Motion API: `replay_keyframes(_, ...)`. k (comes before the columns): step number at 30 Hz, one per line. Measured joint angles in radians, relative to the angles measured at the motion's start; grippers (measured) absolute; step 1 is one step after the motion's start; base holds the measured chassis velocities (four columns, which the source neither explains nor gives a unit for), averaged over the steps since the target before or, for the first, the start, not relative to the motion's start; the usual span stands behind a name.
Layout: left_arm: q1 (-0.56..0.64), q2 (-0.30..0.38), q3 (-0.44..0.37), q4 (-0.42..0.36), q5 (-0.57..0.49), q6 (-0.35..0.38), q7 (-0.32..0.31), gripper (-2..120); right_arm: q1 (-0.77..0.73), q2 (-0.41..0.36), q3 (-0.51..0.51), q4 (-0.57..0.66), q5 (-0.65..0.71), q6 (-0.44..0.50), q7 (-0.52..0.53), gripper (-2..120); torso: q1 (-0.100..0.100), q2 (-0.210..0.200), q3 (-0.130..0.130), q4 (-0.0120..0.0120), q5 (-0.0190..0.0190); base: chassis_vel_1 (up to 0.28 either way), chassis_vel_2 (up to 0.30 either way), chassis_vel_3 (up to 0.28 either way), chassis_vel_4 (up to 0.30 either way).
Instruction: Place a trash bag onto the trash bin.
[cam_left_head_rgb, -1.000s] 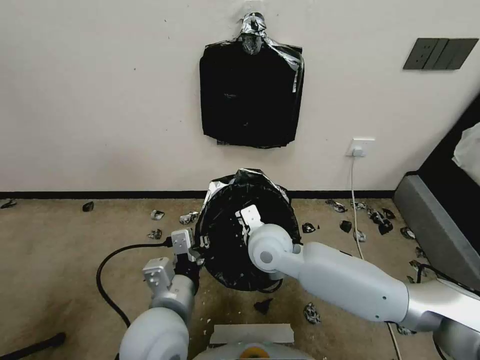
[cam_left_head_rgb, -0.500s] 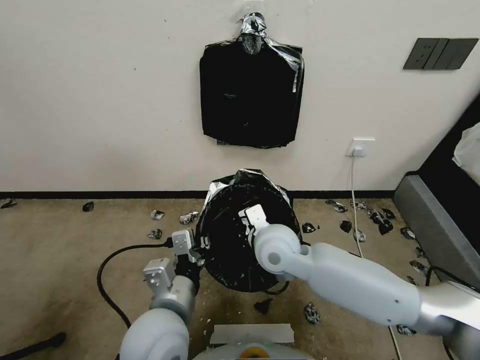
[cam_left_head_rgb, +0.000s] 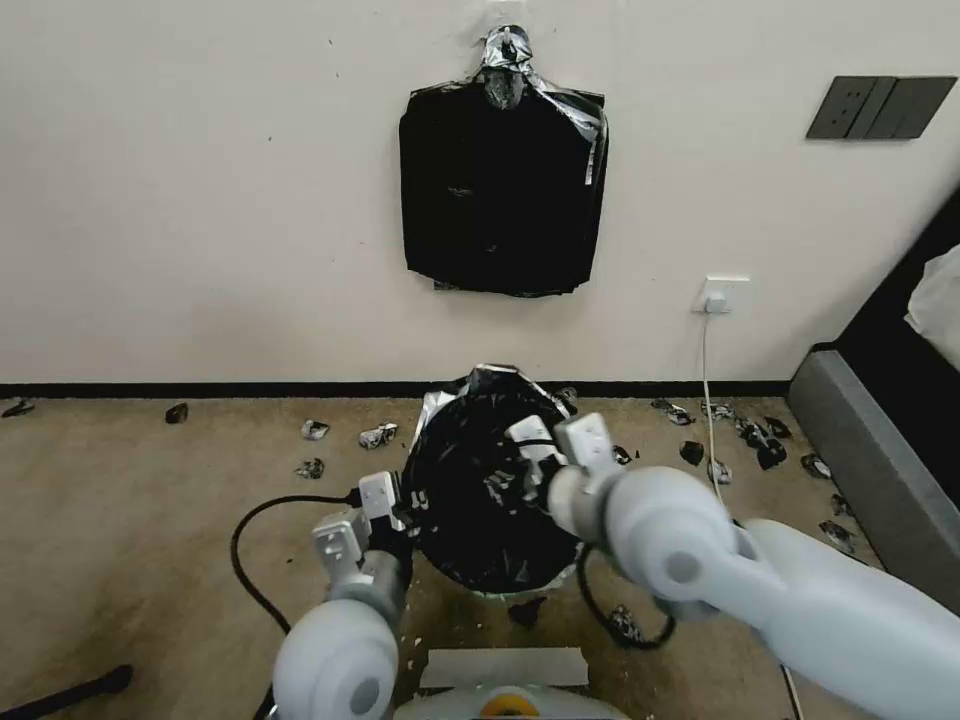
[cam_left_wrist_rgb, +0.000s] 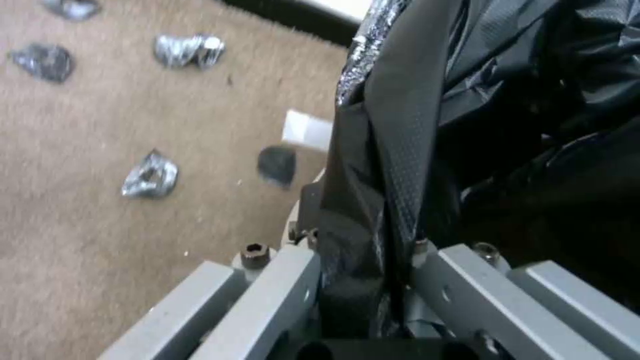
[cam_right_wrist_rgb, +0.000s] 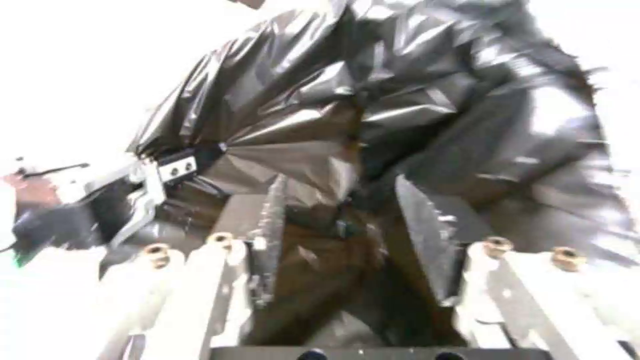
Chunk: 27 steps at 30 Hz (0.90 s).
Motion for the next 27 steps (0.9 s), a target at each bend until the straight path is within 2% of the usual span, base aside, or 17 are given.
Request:
replay_keyframes(3, -0.037, -0.017, 0.012, 0.066, -0.021, 0.007, -0.016, 3, -0.046, -0.039, 0.025, 0.014, -0.035, 0.01, -0.033, 68, 0.0, 0.0, 0.0, 0.0, -0.0002, 0.0, 0.0, 0.0, 0.0)
replay_keyframes(4, -0.037, -0.017, 0.012, 0.066, -0.021, 0.007, -0.016, 3, -0.046, -0.039, 0.025, 0.014, -0.035, 0.01, -0.033, 68, 0.0, 0.0, 0.0, 0.0, -0.0002, 0.0, 0.0, 0.0, 0.0)
replay_keyframes(6, -0.062, -0.03, 0.019, 0.095, -0.058, 0.017, -0.035, 3, -0.05, -0.043, 0.028, 0.013, -0.04, 0.013, -0.038, 78, 0.0, 0.0, 0.0, 0.0001, -0.0003, 0.0, 0.0, 0.0, 0.0)
replay_keyframes(7, -0.062, -0.03, 0.019, 0.095, -0.058, 0.017, -0.035, 3, -0.05, -0.043, 0.028, 0.013, -0.04, 0.013, -0.038, 78, 0.0, 0.0, 0.0, 0.0001, -0.0003, 0.0, 0.0, 0.0, 0.0)
replay_keyframes(8, -0.072, -0.033, 0.022, 0.105, -0.065, 0.021, -0.044, 3, -0.046, -0.041, 0.028, 0.011, -0.04, 0.014, -0.039, 85, 0.0, 0.0, 0.0, 0.0, -0.0003, 0.0, 0.0, 0.0, 0.0)
replay_keyframes(9, -0.072, -0.033, 0.022, 0.105, -0.065, 0.021, -0.044, 3, -0.046, -0.041, 0.028, 0.011, -0.04, 0.014, -0.039, 85, 0.0, 0.0, 0.0, 0.0, -0.0003, 0.0, 0.0, 0.0, 0.0)
replay_keyframes(10, -0.076, -0.034, 0.022, 0.109, -0.074, 0.028, -0.053, 3, -0.04, -0.036, 0.027, 0.007, -0.04, 0.014, -0.04, 96, 0.0, 0.0, 0.0, 0.0002, -0.0002, 0.0, 0.0, 0.0, 0.0)
replay_keyframes(11, -0.076, -0.033, 0.022, 0.109, -0.079, 0.031, -0.058, 5, -0.038, -0.034, 0.027, 0.005, -0.04, 0.014, -0.04, 98, 0.0, 0.0, 0.0, 0.0002, -0.0003, 0.0, 0.0, 0.0, 0.0)
replay_keyframes(13, -0.073, -0.028, 0.015, 0.106, -0.083, 0.036, -0.064, 17, -0.035, -0.032, 0.026, 0.001, -0.039, 0.015, -0.04, 100, 0.0, 0.0, 0.0, 0.0001, -0.0003, 0.0, 0.0, 0.0, 0.0)
replay_keyframes(18, -0.064, -0.024, 0.003, 0.104, -0.075, 0.037, -0.046, 28, -0.035, -0.029, 0.027, 0.0, -0.038, 0.018, -0.04, 100, 0.0, 0.0, 0.0, 0.0002, -0.0003, 0.0, 0.0, 0.0, 0.0)
replay_keyframes(20, -0.056, -0.025, -0.003, 0.1, -0.036, 0.026, -0.007, 39, -0.036, -0.027, 0.032, 0.0, -0.039, 0.029, -0.039, 100, 0.0, 0.0, 0.0, 0.0002, -0.0005, 0.0, 0.0, 0.0, 0.0)
replay_keyframes(21, -0.056, -0.025, -0.003, 0.1, -0.036, 0.026, -0.007, 39, -0.036, -0.027, 0.032, 0.0, -0.039, 0.029, -0.039, 100, 0.0, 0.0, 0.0, 0.0002, -0.0005, 0.0, 0.0, 0.0, 0.0)
replay_keyframes(23, -0.048, -0.02, -0.005, 0.088, -0.002, 0.009, 0.03, 48, -0.038, -0.027, 0.036, 0.0, -0.049, 0.038, -0.044, 100, 0.0, 0.0, 0.0, 0.0002, -0.0006, 0.0, 0.0, 0.0, 0.0)
replay_keyframes(25, -0.039, -0.005, -0.011, 0.065, 0.035, -0.005, 0.069, 59, -0.047, -0.028, 0.043, -0.002, -0.086, 0.053, -0.065, 100, 0.0, 0.0, 0.0, 0.0002, -0.0006, 0.0, 0.0, 0.0, 0.0)
replay_keyframes(27, -0.036, 0.002, -0.015, 0.056, 0.05, -0.011, 0.087, 61, -0.052, -0.027, 0.047, -0.002, -0.098, 0.059, -0.072, 100, 0.0, 0.0, 0.0, 0.0002, -0.0006, 0.0, 0.0, 0.0, 0.0)
